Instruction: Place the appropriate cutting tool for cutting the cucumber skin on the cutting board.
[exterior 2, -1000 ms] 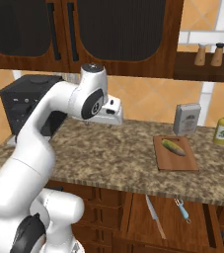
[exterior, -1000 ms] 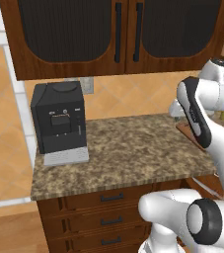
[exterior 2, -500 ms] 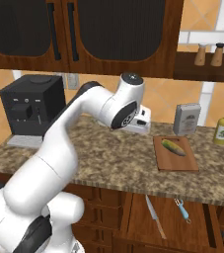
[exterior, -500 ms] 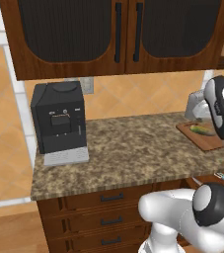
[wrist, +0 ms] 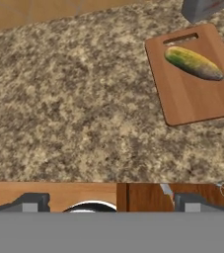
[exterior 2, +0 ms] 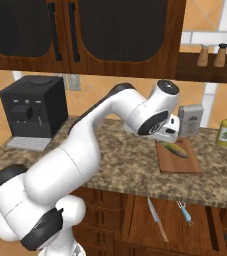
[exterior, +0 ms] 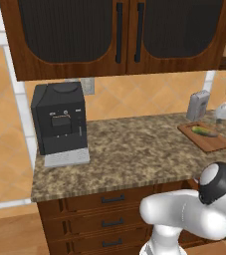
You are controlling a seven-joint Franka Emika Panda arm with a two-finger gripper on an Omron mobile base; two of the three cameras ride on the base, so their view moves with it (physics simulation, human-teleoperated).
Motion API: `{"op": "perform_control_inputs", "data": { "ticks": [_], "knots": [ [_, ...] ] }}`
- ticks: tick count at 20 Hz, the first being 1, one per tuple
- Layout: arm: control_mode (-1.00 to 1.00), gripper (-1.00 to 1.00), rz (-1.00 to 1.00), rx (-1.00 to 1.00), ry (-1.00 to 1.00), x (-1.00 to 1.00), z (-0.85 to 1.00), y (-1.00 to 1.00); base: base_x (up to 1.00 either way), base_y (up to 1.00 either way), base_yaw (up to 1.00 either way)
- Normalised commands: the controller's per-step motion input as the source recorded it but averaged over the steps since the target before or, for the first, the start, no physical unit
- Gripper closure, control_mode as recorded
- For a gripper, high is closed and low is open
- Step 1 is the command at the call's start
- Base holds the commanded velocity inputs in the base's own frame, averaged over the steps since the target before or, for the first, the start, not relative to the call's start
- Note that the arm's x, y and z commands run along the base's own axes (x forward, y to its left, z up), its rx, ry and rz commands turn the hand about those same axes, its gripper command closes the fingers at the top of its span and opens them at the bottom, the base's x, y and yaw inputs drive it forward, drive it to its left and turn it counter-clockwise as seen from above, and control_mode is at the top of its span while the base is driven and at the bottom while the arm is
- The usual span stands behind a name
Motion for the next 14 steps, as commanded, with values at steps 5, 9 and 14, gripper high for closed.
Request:
{"op": "perform_control_inputs", "data": {
  "ticks": [5,9,14],
  "knots": [
    [-1.00,-1.00,0.00,0.01,0.00,-0.01,-0.07,-0.53,0.00,0.00,0.00],
    [-1.00,-1.00,0.00,0.00,0.00,0.00,-0.08,-0.43,0.00,0.00,0.00],
    [-1.00,-1.00,0.00,0.00,0.00,-0.21,-0.17,-0.35,0.00,0.00,0.00]
  ]
}}
